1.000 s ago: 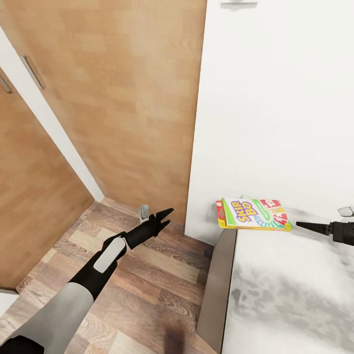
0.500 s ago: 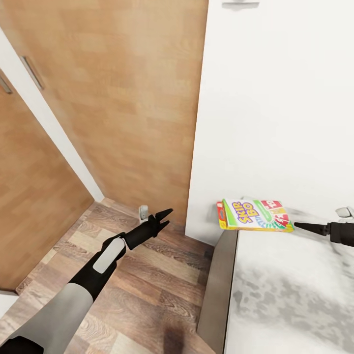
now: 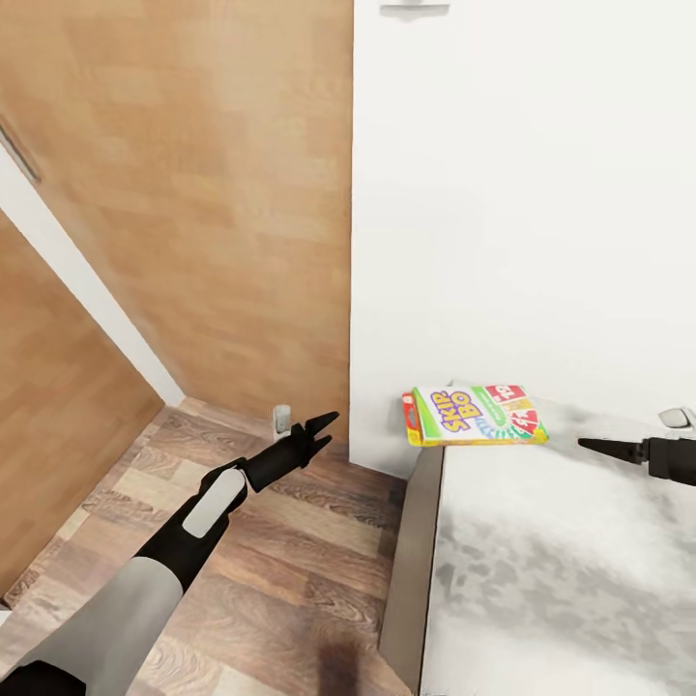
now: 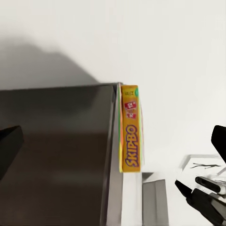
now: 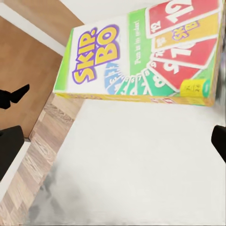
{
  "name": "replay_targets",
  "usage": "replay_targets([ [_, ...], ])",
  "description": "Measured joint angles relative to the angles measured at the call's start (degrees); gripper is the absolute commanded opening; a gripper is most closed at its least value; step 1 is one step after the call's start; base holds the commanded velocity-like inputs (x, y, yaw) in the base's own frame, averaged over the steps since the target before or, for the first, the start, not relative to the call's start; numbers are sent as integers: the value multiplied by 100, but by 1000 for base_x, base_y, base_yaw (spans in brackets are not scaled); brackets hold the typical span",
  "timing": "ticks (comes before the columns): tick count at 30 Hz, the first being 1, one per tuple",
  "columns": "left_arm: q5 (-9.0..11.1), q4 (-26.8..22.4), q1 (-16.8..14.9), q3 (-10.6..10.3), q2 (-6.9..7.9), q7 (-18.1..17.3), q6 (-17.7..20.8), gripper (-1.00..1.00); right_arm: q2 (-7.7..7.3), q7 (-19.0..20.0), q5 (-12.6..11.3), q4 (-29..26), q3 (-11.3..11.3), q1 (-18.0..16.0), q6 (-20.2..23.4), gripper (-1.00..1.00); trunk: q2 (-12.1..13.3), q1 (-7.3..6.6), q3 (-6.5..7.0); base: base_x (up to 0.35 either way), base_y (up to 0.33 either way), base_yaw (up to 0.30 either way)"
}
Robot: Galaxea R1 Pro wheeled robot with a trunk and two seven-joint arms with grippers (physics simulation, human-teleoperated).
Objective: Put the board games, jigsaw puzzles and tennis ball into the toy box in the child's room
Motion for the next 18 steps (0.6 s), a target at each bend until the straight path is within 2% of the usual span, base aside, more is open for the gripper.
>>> replay_targets([
  [12,7,39,0,8,-4,150,-11,100,-6,-3,-4,-2,-6,3,2,100,0,0,0,0,0,-261],
  [18,8,44,1,12,-6,160,-13,100,-7,0,-4,-2,-35,8,3,100,0,0,0,0,0,-157],
])
